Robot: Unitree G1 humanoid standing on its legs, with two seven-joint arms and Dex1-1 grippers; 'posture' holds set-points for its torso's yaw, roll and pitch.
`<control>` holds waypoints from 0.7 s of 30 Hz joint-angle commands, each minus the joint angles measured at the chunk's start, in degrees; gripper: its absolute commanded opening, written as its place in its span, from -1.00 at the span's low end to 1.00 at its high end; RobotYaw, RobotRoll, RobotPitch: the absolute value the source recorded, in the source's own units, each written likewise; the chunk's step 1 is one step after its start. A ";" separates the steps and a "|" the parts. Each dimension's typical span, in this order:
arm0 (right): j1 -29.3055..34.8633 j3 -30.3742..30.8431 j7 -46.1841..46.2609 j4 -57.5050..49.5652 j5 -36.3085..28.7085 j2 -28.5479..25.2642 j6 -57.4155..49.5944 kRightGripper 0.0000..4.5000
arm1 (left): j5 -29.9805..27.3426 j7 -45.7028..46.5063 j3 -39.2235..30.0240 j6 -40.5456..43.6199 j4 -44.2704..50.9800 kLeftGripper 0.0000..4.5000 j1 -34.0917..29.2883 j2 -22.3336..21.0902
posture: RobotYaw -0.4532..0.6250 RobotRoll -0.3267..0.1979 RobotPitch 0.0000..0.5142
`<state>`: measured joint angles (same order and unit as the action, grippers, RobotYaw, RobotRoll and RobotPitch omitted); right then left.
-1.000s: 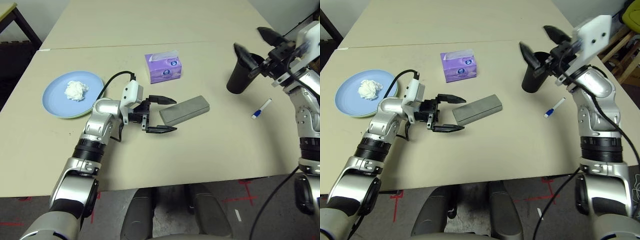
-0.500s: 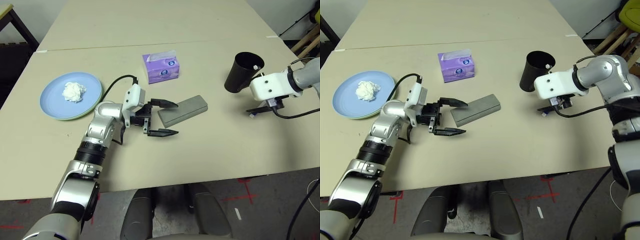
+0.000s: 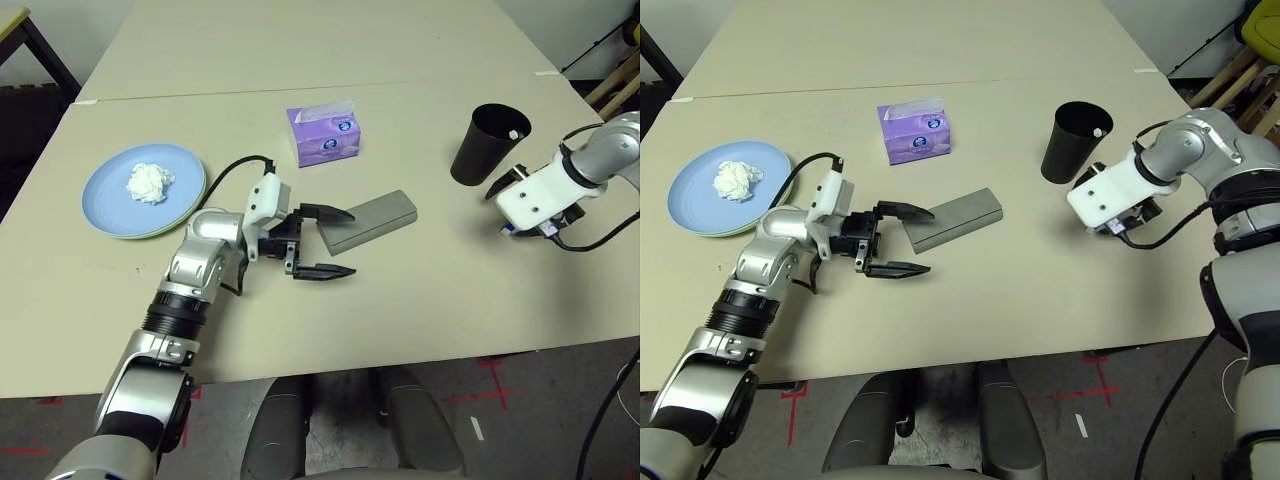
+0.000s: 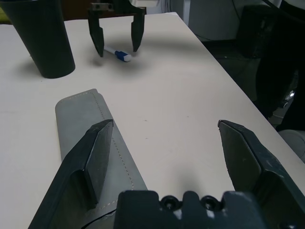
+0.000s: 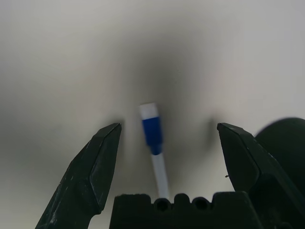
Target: Organize and tidy the items on the table.
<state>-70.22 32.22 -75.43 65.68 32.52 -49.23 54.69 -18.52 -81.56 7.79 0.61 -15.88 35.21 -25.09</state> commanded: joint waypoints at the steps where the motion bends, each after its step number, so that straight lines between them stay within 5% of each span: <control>1: -1.37 1.76 0.40 1.12 2.76 -0.94 1.91 0.98 | -0.63 0.48 0.08 0.12 1.37 1.00 -0.45 -0.06 | -0.07 0.25 -0.21; 21: -4.50 5.55 2.31 5.87 7.94 0.51 6.94 0.98 | -1.42 3.04 0.09 1.34 4.78 1.00 -3.12 -0.78 | -0.01 0.25 -0.12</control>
<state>-75.43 37.90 -72.32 70.68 41.13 -48.47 61.06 -19.25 -78.18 7.78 1.54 -12.05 32.68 -25.37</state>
